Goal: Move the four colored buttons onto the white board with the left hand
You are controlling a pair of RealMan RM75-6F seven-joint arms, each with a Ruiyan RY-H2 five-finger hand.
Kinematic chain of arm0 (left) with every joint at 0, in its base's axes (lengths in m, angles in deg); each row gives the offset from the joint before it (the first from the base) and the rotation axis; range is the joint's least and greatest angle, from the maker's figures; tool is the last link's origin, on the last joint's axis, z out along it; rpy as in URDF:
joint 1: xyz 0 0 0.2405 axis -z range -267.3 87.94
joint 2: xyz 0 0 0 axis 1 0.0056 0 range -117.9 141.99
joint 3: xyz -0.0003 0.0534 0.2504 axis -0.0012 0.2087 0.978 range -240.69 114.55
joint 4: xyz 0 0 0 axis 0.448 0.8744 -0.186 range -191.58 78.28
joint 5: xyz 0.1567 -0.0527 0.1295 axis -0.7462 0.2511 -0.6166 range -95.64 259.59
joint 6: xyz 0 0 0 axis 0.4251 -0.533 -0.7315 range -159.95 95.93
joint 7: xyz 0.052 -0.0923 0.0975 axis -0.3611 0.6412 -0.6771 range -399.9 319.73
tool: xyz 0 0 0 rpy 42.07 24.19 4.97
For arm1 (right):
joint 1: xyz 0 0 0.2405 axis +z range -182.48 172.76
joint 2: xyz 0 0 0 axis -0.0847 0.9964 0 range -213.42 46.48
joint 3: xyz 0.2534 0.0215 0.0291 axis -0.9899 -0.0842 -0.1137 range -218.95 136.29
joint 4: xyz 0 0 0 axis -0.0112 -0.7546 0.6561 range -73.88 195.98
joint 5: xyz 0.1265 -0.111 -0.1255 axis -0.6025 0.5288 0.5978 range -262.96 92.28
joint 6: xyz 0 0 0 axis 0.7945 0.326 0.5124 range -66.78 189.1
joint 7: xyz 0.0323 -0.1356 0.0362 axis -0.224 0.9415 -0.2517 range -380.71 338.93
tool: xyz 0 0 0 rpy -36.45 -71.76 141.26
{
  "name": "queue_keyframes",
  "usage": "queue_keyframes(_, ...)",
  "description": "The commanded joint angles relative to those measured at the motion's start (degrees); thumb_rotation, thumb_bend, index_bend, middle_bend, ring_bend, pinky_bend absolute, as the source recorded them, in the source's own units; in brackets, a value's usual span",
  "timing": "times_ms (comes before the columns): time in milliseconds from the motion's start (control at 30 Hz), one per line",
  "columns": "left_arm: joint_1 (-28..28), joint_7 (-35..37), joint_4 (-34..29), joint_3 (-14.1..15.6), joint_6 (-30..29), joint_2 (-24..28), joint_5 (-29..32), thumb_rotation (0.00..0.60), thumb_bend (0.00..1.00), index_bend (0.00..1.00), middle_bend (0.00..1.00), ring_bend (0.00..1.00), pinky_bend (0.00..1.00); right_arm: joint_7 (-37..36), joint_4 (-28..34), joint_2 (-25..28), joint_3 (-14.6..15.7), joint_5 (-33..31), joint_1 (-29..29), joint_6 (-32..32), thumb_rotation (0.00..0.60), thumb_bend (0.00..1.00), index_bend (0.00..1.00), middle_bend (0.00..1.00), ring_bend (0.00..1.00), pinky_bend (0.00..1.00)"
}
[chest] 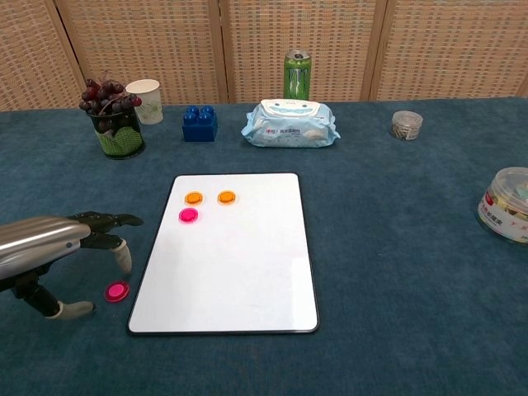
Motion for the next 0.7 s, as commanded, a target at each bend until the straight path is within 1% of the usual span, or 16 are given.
queue_keyframes(33, -0.2, -0.2, 0.3, -0.2, 0.1, -0.4, -0.1, 0.600, 0.32, 0.33, 0.00, 0.00, 0.00, 0.0, 0.0, 0.0, 0.0, 0.0, 0.0, 0.0, 0.600, 0.13, 0.01, 0.00, 0.00, 0.00)
queue_keyframes(500, -0.5, -1.3, 1.4, -1.2, 1.1, -1.9, -0.3, 0.600, 0.33, 0.33, 0.00, 0.00, 0.00, -0.1, 0.0, 0.1, 0.0, 0.0, 0.0, 0.0, 0.600, 0.13, 0.01, 0.00, 0.00, 0.00)
queue_keyframes(600, -0.6, -1.9, 1.6, -1.4, 1.4, -2.2, -0.1, 0.600, 0.34, 0.35, 0.00, 0.00, 0.00, -0.1, 0.0, 0.1, 0.0, 0.0, 0.0, 0.0, 0.600, 0.13, 0.01, 0.00, 0.00, 0.00)
queue_keyframes(700, -0.7, -2.2, 1.7, -1.6, 1.7, -2.5, 0.1, 0.600, 0.34, 0.39, 0.00, 0.00, 0.00, -0.2, 0.0, 0.1, 0.0, 0.0, 0.0, 0.0, 0.600, 0.13, 0.01, 0.00, 0.00, 0.00)
